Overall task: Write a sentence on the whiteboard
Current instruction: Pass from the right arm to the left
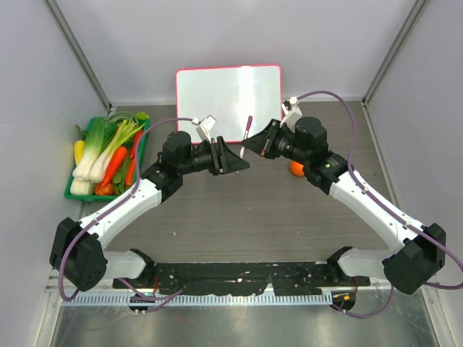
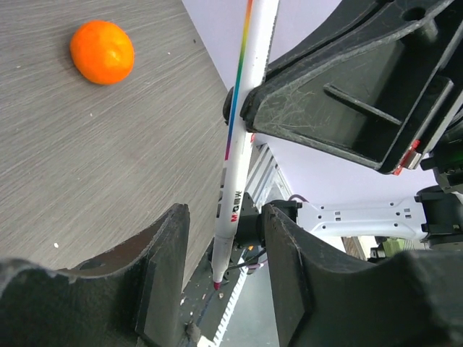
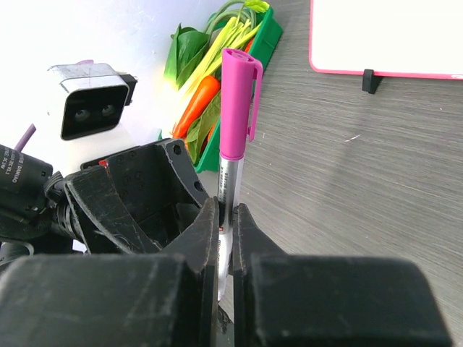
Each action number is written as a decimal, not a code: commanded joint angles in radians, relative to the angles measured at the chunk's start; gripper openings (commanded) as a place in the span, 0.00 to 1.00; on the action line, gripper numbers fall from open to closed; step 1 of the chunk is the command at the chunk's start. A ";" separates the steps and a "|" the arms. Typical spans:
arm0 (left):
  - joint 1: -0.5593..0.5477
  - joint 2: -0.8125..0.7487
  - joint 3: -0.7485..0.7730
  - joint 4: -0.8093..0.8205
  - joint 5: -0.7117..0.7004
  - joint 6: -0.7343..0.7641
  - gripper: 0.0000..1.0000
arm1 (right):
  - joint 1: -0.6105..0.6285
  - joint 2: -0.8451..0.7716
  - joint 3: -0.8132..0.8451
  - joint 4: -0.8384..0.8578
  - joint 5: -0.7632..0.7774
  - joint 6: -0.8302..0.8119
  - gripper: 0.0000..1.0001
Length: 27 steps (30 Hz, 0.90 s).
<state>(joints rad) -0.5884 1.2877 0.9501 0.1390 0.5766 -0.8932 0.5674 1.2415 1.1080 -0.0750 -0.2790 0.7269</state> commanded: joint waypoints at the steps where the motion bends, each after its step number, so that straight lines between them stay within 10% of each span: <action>1: -0.008 -0.017 -0.004 0.074 0.002 -0.010 0.49 | 0.000 -0.025 0.041 0.061 0.020 0.025 0.01; 10: -0.008 -0.041 -0.031 0.054 -0.009 -0.003 0.46 | -0.003 -0.031 0.036 0.069 0.046 0.049 0.01; 16: -0.007 -0.045 -0.034 0.053 -0.014 0.000 0.02 | -0.003 -0.019 0.038 0.069 0.026 0.062 0.01; 19: -0.007 -0.054 -0.033 0.037 -0.018 0.011 0.00 | -0.004 -0.016 0.038 0.099 -0.002 0.055 0.01; 27: -0.007 -0.111 0.048 -0.168 -0.060 0.161 0.00 | -0.041 -0.086 0.021 0.052 -0.078 -0.007 0.91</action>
<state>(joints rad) -0.5999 1.2297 0.9211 0.0853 0.5465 -0.8360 0.5564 1.2350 1.1080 -0.0502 -0.3054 0.7582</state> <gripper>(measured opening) 0.061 0.778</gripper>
